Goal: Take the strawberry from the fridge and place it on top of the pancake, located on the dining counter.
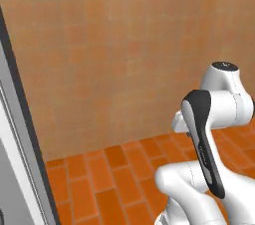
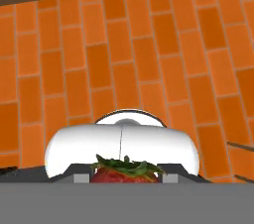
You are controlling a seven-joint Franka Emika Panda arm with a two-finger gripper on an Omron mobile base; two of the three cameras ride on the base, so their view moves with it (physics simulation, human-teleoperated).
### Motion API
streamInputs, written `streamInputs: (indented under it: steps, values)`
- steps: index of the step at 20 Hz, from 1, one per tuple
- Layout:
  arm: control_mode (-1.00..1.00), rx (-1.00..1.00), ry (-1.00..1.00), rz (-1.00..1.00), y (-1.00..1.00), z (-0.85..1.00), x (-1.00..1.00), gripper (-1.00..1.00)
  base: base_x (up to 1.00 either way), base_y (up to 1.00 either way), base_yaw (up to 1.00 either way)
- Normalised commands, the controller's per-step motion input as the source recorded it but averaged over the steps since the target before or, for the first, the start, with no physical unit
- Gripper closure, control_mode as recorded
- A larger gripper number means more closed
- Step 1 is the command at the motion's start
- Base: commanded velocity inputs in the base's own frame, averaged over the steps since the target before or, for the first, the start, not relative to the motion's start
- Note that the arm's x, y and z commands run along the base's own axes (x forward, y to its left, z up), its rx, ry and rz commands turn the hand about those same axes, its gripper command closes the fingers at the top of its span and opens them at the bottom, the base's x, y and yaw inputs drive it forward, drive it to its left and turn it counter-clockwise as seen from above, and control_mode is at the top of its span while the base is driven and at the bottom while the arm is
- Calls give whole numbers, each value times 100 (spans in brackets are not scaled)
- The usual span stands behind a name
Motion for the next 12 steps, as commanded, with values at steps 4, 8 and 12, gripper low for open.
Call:
streamInputs:
  steps: [4, 8, 12]
  values:
    - [100, 0, 0, 0, 0, 0, 0, 100, 100, -5, -3]
    - [100, 0, 0, 0, 0, 0, 0, 100, 100, -34, -3]
    - [100, 0, 0, 0, 0, 0, 0, 100, 93, -59, -20]
